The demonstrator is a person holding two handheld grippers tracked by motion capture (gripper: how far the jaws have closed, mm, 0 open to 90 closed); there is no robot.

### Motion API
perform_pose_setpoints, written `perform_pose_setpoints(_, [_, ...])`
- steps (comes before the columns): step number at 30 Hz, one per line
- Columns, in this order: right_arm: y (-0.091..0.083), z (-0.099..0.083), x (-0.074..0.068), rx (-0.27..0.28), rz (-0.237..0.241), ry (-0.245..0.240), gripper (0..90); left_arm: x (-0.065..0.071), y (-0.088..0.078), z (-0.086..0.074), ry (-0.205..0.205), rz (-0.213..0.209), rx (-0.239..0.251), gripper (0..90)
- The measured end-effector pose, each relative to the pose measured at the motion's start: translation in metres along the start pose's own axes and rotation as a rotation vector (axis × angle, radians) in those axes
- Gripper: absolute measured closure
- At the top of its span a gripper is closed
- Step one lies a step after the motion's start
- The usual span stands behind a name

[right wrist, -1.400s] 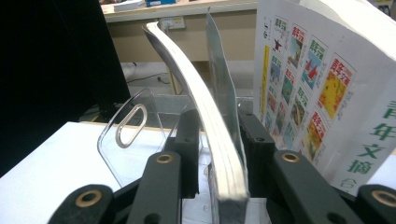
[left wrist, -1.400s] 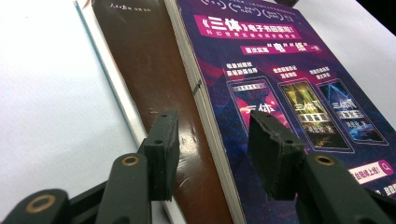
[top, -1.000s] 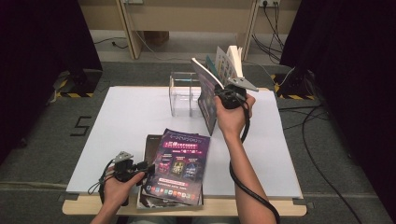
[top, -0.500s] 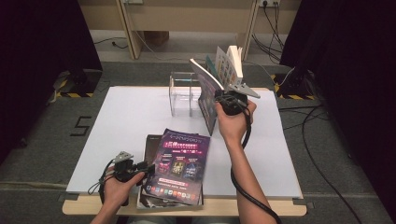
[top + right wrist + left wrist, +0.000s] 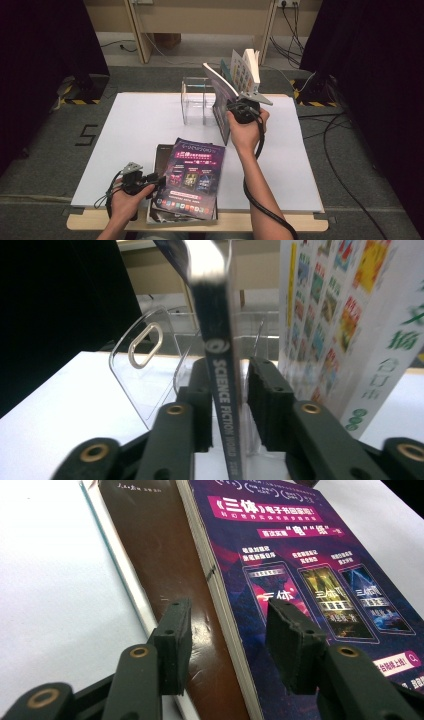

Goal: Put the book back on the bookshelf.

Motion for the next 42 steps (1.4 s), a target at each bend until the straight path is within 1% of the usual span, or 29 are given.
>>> perform_pose_setpoints(2, [0.003,-0.001,0.0,-0.006,-0.017,0.001,81.1,0.0,0.0,0.0,0.001,0.0,0.0,52.9])
perform_pose_setpoints(4, [0.004,0.002,0.001,-0.006,-0.047,-0.015,83.3,0.0,0.0,0.0,0.002,0.001,0.0,52.9])
perform_pose_setpoints(5, [0.004,0.003,0.002,-0.005,-0.045,-0.007,84.1,0.0,0.0,0.0,0.002,0.001,0.0,52.9])
perform_pose_setpoints(7, [0.005,0.004,0.002,0.005,-0.055,-0.007,84.6,0.0,0.0,0.0,0.0,-0.001,0.0,53.0])
perform_pose_setpoints(9, [0.006,0.005,0.001,0.02,-0.053,0.003,84.7,0.0,0.0,0.0,0.0,-0.001,0.0,53.0])
perform_pose_setpoints(11, [0.007,0.006,0.0,0.036,-0.063,0.002,84.7,0.0,0.0,0.0,0.0,0.0,0.001,53.0])
perform_pose_setpoints(17, [0.01,0.009,-0.005,0.056,-0.065,-0.01,84.7,0.0,0.0,0.0,0.0,-0.002,0.001,53.0])
perform_pose_setpoints(20, [0.011,0.012,-0.006,0.075,-0.065,-0.013,84.8,0.0,0.0,0.0,-0.001,-0.003,0.002,53.0])
perform_pose_setpoints(24, [0.011,0.015,-0.008,0.087,-0.057,-0.008,84.7,0.0,0.0,0.0,0.0,-0.002,0.001,53.0])
perform_pose_setpoints(42, [0.017,0.025,-0.012,0.114,-0.057,-0.008,84.7,0.0,0.0,-0.001,0.001,-0.001,0.003,53.2])
Point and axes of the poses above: each handheld gripper's, and its own axes: y roughly forward along the jaws, z roughly out of its top, x roughly to its right, the point moved 3 cm from there along y, roughly forward along the jaws, and after that the axes turned 12 degrees about y, right-handed, at the moved point
